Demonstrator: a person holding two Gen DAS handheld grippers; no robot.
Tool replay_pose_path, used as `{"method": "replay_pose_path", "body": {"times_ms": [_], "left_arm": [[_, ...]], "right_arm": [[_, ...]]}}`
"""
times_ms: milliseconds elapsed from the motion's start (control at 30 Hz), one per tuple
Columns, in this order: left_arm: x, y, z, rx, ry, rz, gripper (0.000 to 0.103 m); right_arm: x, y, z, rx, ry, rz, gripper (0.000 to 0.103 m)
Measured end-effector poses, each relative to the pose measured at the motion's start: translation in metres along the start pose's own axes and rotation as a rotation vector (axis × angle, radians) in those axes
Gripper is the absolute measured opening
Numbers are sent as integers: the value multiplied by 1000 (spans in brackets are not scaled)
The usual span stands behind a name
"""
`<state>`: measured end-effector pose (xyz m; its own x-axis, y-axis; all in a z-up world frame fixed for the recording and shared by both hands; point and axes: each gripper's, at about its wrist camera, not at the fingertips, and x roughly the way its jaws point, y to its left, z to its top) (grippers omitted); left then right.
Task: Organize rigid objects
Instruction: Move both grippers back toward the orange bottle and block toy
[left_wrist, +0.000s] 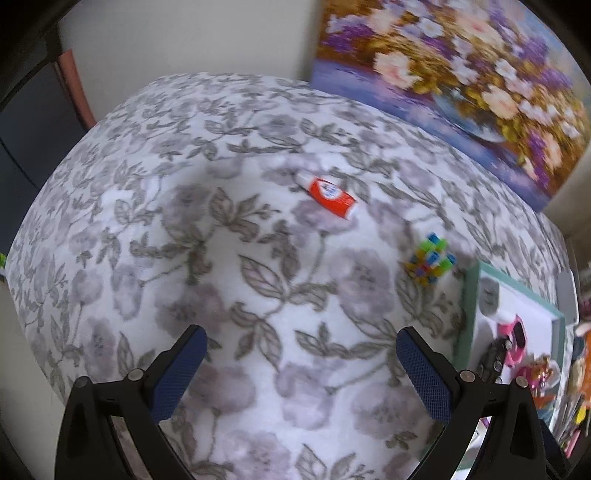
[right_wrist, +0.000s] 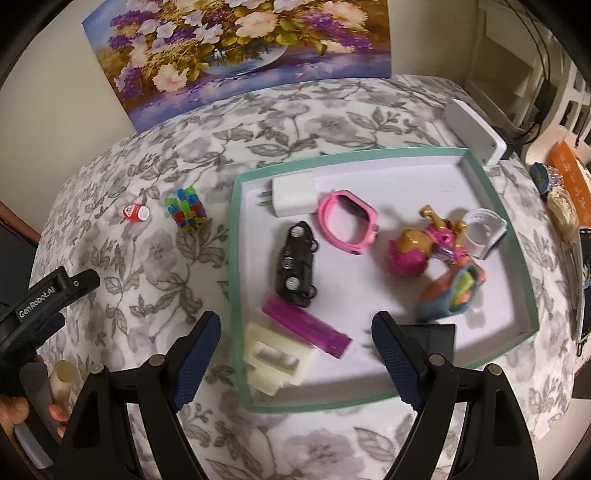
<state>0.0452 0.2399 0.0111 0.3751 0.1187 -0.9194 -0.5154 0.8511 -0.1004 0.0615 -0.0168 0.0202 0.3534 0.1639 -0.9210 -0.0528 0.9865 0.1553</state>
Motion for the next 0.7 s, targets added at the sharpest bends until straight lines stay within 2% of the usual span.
{"method": "replay_pose_path", "body": {"times_ms": [333,700], "left_arm": [[10,39,30,-97,6,-18,103],[24,46,59,-131,-1,-40,103]], "right_arm": [[14,42,21,-33,-17,54,85],[37,72,40,-88,-12,33,84]]}}
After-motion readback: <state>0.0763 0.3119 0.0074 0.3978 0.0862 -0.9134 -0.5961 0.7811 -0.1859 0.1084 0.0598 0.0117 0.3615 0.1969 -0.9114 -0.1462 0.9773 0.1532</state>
